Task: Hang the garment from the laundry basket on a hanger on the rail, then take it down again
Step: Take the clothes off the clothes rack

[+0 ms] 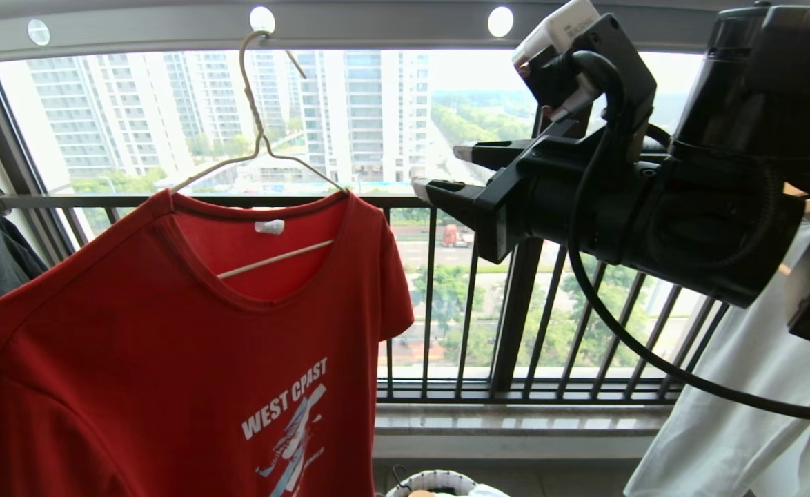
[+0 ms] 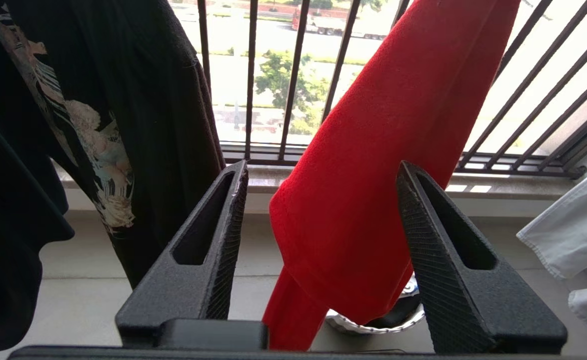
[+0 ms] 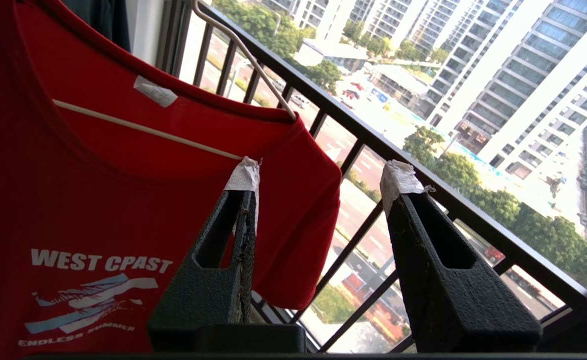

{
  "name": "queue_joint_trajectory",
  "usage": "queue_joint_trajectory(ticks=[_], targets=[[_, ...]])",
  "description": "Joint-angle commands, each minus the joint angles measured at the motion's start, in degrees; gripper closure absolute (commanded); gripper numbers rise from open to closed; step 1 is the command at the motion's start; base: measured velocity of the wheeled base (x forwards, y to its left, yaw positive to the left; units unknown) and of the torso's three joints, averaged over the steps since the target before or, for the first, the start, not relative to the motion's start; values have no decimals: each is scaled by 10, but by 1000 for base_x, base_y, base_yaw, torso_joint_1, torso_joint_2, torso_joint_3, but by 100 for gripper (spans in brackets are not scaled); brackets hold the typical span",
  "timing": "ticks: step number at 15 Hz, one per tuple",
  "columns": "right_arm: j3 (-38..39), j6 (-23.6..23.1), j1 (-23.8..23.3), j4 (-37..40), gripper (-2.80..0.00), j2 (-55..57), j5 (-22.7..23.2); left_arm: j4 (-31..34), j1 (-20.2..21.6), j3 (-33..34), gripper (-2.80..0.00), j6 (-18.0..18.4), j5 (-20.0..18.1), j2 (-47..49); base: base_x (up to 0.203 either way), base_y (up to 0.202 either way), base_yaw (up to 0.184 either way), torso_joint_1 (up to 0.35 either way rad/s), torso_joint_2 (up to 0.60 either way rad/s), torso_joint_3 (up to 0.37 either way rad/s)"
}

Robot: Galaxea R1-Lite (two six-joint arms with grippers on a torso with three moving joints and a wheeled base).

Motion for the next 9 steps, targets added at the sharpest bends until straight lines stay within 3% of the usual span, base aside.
queue_joint_trajectory(ticks=[1, 3, 5, 9], targets=[[89, 4, -1, -1, 0, -134, -8, -7, 19, -2, 0, 3, 3, 9, 0, 0, 0, 0, 0, 0], [156, 7, -3, -1, 0, -209, -33, -46, 51, -5, 0, 12, 4, 10, 0, 0, 0, 0, 0, 0], [207, 8, -31, 11, 0, -288, -53, -102, 110, -10, 0, 37, 3, 8, 0, 0, 0, 0, 0, 0], [240, 44, -176, 111, 0, -464, -72, -148, 195, -59, 0, 56, 3, -3, 0, 0, 0, 0, 0, 0]])
